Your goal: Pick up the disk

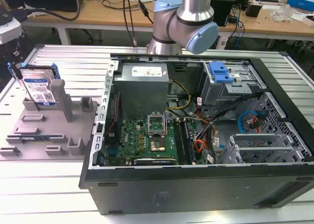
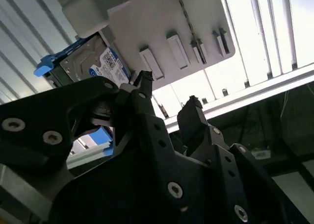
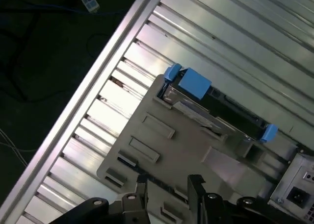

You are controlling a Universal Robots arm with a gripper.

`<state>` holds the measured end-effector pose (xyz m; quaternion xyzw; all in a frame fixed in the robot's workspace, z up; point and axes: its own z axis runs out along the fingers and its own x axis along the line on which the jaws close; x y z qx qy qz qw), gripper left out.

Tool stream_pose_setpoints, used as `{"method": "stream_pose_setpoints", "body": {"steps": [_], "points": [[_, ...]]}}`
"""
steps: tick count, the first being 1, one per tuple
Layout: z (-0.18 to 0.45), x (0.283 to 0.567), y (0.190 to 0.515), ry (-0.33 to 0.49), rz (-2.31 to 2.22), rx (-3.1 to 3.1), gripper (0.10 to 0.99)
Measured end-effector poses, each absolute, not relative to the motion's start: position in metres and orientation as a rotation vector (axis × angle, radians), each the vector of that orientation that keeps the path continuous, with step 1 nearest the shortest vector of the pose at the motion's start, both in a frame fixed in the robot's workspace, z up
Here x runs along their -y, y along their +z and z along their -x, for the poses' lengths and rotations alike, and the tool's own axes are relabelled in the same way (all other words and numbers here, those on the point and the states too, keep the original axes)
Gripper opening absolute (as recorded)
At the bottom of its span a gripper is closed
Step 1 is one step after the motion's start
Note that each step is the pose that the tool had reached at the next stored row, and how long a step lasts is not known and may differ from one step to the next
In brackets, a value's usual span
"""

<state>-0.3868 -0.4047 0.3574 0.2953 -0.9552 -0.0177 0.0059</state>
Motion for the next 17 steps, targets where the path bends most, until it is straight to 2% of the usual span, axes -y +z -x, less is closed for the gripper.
{"method": "stream_pose_setpoints", "body": {"steps": [8,9,17], "points": [[0.3868,0.4047,0.357,-0.052,-1.196,2.889,0.494],[0.3868,0.4046,0.357,-0.052,-1.22,2.878,0.557],[0.3868,0.4046,0.3567,-0.045,-1.48,2.757,0.557]]}}
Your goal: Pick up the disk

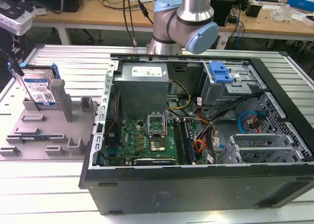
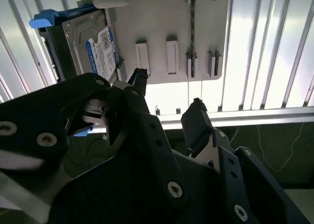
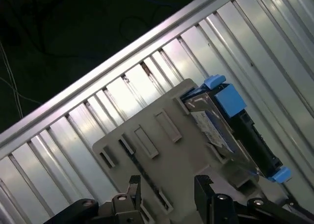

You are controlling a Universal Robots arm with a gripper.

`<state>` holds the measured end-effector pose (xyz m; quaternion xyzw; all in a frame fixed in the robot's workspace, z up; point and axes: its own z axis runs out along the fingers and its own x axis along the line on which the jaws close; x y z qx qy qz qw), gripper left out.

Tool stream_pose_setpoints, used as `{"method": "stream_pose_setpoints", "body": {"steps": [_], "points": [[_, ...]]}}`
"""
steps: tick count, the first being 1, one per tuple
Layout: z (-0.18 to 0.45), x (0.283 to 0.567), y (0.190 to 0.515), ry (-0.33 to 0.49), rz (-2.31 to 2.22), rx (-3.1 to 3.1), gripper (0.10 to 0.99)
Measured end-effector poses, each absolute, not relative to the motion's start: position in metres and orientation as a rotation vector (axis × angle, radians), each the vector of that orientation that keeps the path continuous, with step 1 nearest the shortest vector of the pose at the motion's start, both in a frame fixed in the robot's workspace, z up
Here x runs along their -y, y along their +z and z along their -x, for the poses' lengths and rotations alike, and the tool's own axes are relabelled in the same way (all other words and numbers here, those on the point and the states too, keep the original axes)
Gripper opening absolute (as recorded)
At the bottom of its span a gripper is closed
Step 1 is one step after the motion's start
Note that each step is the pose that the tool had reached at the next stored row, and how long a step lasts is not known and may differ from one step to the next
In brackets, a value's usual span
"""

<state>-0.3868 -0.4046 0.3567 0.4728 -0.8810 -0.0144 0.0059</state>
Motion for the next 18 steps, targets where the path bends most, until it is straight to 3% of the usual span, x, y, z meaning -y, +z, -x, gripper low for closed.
{"method": "stream_pose_setpoints", "body": {"steps": [18], "points": [[0.3867,0.4046,0.3531,-0.033,-1.987,2.408,0.557]]}}
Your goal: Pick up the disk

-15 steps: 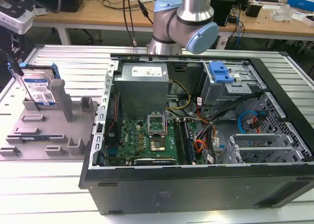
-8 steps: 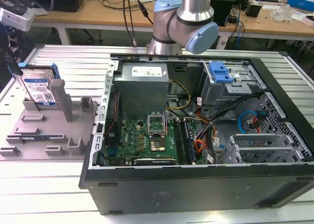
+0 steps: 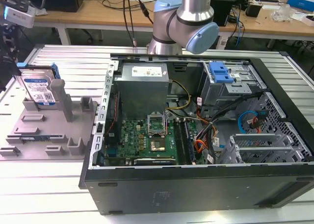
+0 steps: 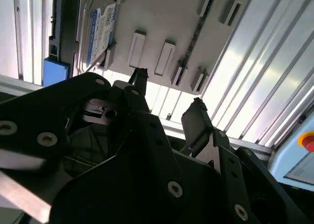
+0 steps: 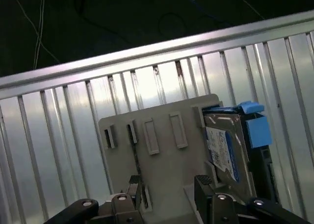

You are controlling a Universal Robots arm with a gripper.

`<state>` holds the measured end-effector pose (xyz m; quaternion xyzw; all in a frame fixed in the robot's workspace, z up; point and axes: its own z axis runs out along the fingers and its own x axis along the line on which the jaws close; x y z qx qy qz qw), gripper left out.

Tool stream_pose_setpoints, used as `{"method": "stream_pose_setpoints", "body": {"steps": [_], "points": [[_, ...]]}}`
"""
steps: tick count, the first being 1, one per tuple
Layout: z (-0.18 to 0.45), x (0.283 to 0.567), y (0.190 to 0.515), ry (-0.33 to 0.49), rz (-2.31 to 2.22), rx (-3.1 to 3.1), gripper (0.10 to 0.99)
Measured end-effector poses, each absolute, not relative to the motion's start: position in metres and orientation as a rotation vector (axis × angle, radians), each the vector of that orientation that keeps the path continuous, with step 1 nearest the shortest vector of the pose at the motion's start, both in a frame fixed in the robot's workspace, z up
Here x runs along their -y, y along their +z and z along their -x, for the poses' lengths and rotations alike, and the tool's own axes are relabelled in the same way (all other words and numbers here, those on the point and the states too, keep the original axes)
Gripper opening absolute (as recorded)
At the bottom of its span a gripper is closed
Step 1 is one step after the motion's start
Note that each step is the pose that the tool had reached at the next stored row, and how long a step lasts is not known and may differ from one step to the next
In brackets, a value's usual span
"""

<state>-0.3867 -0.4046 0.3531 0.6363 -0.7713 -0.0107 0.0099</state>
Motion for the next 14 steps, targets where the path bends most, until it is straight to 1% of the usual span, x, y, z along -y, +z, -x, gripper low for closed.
{"method": "stream_pose_setpoints", "body": {"steps": [7,12,14], "points": [[0.3858,0.4047,0.3478,-0.007,-2.191,2.231,0.557],[0.3858,0.4047,0.3477,-0.007,-2.198,2.225,0.557],[0.3859,0.4003,0.3475,-0.006,-2.198,2.225,0.557]]}}
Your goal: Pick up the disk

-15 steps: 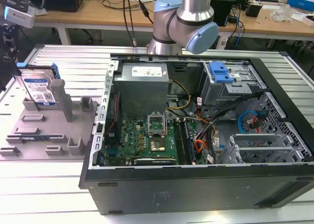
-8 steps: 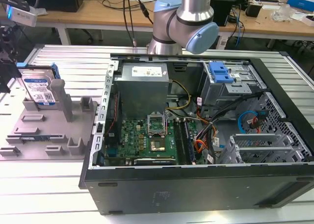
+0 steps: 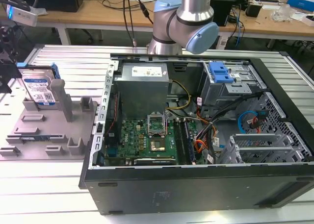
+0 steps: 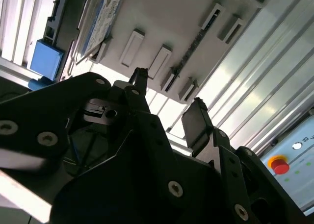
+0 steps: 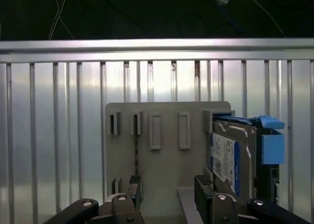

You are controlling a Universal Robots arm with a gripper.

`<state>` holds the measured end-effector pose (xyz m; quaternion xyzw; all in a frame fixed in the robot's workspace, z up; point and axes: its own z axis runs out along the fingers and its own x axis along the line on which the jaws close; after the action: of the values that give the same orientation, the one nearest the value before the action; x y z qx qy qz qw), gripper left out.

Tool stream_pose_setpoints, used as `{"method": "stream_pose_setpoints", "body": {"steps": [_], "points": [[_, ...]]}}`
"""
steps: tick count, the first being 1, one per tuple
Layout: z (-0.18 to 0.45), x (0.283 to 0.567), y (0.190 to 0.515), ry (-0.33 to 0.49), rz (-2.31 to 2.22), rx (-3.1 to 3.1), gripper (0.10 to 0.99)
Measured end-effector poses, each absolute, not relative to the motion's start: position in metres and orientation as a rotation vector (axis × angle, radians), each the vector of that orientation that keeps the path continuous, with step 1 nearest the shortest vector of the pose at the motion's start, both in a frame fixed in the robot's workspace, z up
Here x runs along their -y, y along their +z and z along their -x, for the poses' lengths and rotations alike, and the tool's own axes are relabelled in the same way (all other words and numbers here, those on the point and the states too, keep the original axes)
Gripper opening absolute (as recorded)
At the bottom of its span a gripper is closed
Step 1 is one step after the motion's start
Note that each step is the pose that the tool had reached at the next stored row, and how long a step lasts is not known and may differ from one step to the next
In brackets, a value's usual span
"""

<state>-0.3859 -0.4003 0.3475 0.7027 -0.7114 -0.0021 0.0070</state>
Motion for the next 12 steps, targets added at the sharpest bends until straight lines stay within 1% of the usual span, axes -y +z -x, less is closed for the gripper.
{"method": "stream_pose_setpoints", "body": {"steps": [8,12], "points": [[0.386,0.353,0.348,-0.006,-2.205,2.217,0.557],[0.386,0.335,0.348,-0.005,-2.208,2.213,0.557]]}}
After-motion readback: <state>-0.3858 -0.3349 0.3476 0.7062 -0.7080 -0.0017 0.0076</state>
